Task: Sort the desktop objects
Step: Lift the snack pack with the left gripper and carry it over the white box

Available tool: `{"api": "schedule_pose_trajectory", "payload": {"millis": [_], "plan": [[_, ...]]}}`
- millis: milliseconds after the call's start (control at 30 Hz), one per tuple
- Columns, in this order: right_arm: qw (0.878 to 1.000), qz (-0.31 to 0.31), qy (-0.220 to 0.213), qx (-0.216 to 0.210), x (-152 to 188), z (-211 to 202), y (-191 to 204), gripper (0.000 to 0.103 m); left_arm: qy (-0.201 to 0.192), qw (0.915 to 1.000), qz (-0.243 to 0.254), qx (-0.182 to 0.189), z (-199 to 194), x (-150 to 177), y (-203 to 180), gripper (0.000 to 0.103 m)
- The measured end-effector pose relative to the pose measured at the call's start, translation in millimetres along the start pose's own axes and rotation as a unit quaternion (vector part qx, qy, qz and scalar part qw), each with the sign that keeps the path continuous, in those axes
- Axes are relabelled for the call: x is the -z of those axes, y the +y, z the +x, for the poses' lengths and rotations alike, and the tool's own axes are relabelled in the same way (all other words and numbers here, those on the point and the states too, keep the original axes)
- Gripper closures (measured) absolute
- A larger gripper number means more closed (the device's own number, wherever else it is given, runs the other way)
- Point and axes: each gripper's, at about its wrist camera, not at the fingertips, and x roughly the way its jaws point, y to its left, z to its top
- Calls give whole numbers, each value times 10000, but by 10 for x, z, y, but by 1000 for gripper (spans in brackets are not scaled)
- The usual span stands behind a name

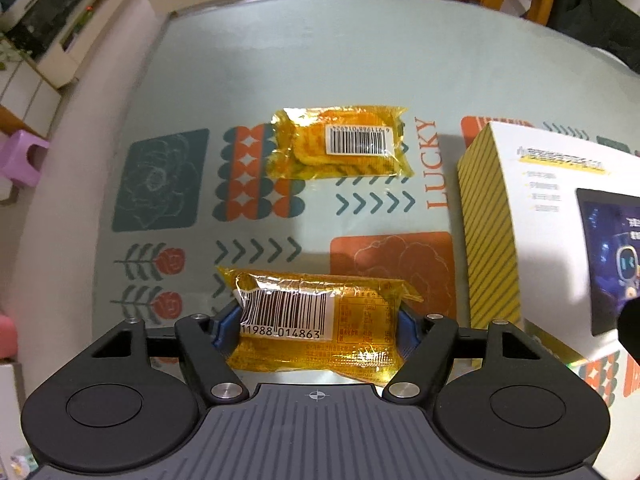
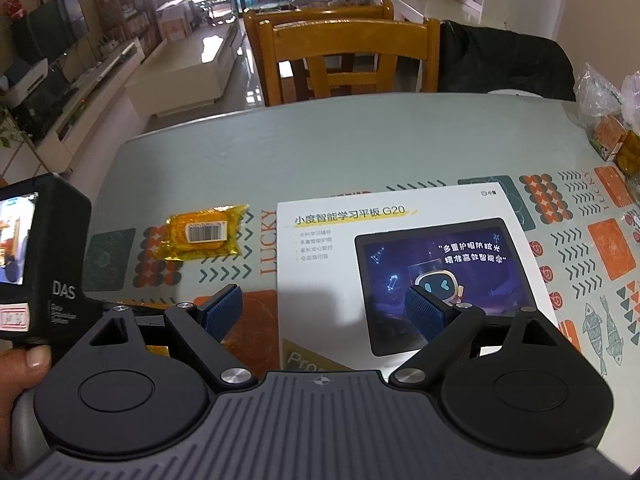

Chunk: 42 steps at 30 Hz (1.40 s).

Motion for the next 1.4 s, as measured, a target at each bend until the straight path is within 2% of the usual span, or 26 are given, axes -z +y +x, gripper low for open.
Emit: {"api": "schedule_pose_trajectory", "payload": {"millis": [233,600,1133,1300,1400], "plan": [[9997,-53,-191,-124,118,-248,-34,0,-181,9998,-128,-8,-304,214,68,32],[9986,-190,-391,-292,383,-608,-166,0,-444,9986,-278,-100,-745,721,76,32],[9959,-398,-626,-520,835,-1125,-406,0,-215,9973,-667,-218,-916,1690,-52,32],[9954,-519,-563,-567,987,-1180,-496,0,-192,9969,-722,-259,-979,1935,-153,32],[9960,-578,-377,-567,1076,-1206,-542,0,-136,9969,-701,-338,-998,2072,-201,32]]}}
